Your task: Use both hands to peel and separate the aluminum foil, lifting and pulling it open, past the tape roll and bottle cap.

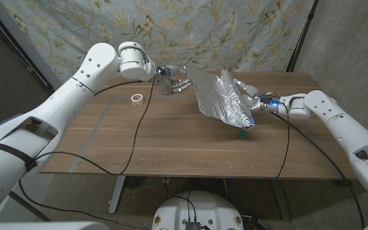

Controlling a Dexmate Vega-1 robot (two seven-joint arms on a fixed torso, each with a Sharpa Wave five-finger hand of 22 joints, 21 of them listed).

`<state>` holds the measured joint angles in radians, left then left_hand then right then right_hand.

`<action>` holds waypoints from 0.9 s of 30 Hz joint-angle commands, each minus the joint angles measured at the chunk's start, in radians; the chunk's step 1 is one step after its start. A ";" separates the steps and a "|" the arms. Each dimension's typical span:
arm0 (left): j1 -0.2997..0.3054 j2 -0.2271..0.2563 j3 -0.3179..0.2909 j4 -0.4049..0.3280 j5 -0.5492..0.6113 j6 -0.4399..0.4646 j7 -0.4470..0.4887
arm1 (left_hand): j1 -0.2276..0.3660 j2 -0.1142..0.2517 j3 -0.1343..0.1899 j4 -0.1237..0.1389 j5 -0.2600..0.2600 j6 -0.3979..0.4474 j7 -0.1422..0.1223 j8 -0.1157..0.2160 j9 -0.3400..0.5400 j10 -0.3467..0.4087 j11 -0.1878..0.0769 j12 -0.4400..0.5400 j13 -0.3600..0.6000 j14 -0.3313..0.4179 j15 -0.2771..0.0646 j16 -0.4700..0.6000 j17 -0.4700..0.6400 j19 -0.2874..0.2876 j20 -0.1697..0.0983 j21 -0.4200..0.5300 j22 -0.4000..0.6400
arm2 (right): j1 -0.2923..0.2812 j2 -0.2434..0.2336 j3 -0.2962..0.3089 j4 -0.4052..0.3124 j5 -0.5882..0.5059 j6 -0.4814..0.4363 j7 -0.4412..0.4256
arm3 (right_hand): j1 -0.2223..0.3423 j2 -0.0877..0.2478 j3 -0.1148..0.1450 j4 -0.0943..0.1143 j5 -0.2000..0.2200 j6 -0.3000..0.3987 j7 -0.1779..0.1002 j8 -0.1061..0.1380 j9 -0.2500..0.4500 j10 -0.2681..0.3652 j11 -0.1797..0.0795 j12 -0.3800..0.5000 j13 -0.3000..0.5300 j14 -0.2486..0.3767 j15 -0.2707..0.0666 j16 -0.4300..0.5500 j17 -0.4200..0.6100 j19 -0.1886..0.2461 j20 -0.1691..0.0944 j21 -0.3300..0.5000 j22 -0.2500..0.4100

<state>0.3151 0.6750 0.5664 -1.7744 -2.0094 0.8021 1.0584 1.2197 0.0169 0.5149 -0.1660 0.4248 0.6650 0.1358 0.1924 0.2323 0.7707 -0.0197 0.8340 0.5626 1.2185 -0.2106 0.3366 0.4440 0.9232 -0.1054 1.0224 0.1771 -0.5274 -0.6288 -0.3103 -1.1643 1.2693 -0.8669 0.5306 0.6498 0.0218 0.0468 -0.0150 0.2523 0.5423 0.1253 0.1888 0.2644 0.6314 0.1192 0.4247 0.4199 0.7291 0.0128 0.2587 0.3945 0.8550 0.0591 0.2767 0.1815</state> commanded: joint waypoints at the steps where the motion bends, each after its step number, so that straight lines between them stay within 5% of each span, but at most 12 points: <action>1: 0.010 0.035 -0.009 -0.039 -0.020 -0.019 0.005 | 0.008 -0.001 0.009 0.001 -0.001 0.006 0.002 -0.001 -0.001 0.100 -0.098 0.001 0.002 0.007 -0.006 0.000 0.006 0.001 -0.007 0.007 -0.001 | -0.009 -0.002 0.005 -0.006 0.007 0.003 -0.006 | -0.007 0.002 -0.004 -0.004 0.009 -0.002 -0.004 0.007 0.001 0.000 0.002 -0.001 0.006 0.000 0.005 -0.004 0.002 0.007 -0.001 -0.001 0.000; 27: 0.022 0.139 -0.048 -0.143 -0.043 -0.056 0.007 | 0.009 -0.002 0.009 0.002 -0.001 0.006 0.001 -0.001 -0.002 0.101 -0.097 0.001 0.003 0.007 -0.006 -0.002 0.008 -0.002 -0.009 0.016 -0.001 | -0.041 -0.016 0.027 -0.042 0.030 0.026 -0.014 | -0.009 0.002 -0.009 -0.005 0.020 -0.006 -0.004 0.010 -0.008 -0.001 0.000 -0.002 0.010 -0.003 0.004 -0.008 0.002 0.009 0.000 -0.009 0.001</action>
<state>0.3300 0.7669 0.5387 -1.8720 -2.0454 0.7623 1.0668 1.2197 0.0169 0.5185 -0.1624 0.4248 0.6699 0.1338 0.1924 0.2275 0.7758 -0.0213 0.8339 0.5634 1.2184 -0.2105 0.3368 0.4492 0.9178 -0.1108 1.0294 0.1771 -0.5536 -0.6357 -0.2936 -1.1901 1.2871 -0.8490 0.5202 0.6498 0.0218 0.0413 -0.0206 0.2668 0.5387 0.1219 0.1926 0.2552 0.6315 0.1191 0.4242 0.4254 0.7291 0.0128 0.2509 0.3945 0.8548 0.0589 0.2699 0.1815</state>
